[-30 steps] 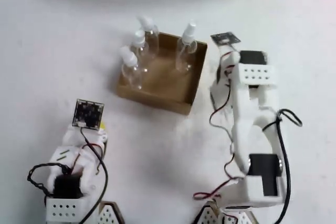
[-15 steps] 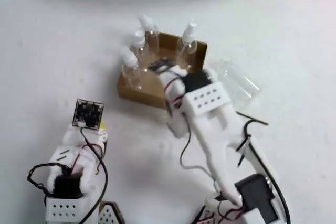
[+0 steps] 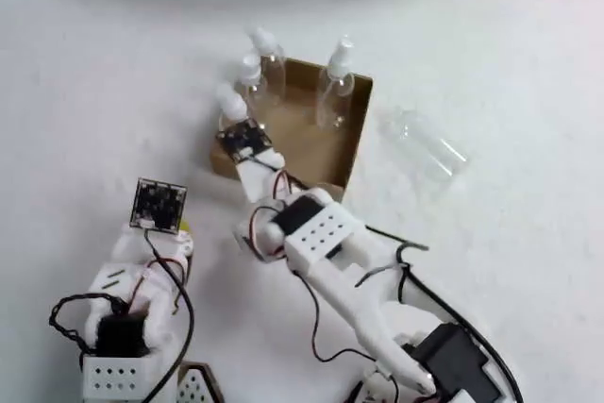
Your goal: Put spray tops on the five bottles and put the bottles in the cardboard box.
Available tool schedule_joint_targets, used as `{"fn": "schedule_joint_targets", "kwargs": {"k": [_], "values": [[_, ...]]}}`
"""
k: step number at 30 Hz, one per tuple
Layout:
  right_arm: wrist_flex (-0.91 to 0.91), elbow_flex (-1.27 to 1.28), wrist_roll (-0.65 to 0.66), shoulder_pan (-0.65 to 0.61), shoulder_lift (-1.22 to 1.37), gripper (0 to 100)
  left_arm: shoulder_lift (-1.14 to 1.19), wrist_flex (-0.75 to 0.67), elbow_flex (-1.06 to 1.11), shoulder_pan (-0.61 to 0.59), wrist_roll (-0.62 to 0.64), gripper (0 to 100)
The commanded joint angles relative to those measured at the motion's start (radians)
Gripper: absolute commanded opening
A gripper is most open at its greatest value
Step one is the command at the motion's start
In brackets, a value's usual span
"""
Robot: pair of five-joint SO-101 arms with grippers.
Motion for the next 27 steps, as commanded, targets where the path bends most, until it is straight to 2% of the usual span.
{"fn": "schedule_joint_targets", "kwargs": {"k": [1,6,9,12,17,18,23,27], "values": [[-0.073,0.015,-0.018,-0.027,-0.039,11.6,-0.007,-0.002,-0.003,-0.03,-0.009,3],[-0.074,0.018,-0.011,-0.042,-0.039,28.4,-0.007,-0.002,-0.003,-0.033,-0.009,3],[-0.067,0.018,-0.009,-0.059,-0.045,31.3,-0.007,-0.002,-0.003,-0.033,-0.009,3],[-0.005,0.003,-0.009,-0.059,-0.051,28.6,-0.007,-0.002,-0.003,-0.033,-0.009,3],[0.254,-0.12,0.002,-0.027,-0.051,17.0,-0.007,-0.002,-0.003,-0.033,-0.009,3],[0.3,-0.144,0.037,-0.013,-0.051,14.9,-0.007,-0.002,-0.003,-0.033,-0.009,3],[0.492,-0.242,0.377,0.107,-0.051,11.3,-0.007,-0.002,-0.003,-0.033,-0.009,3],[0.636,-0.307,0.423,0.257,-0.058,11.2,-0.007,-0.003,-0.003,-0.033,-0.009,3]]}}
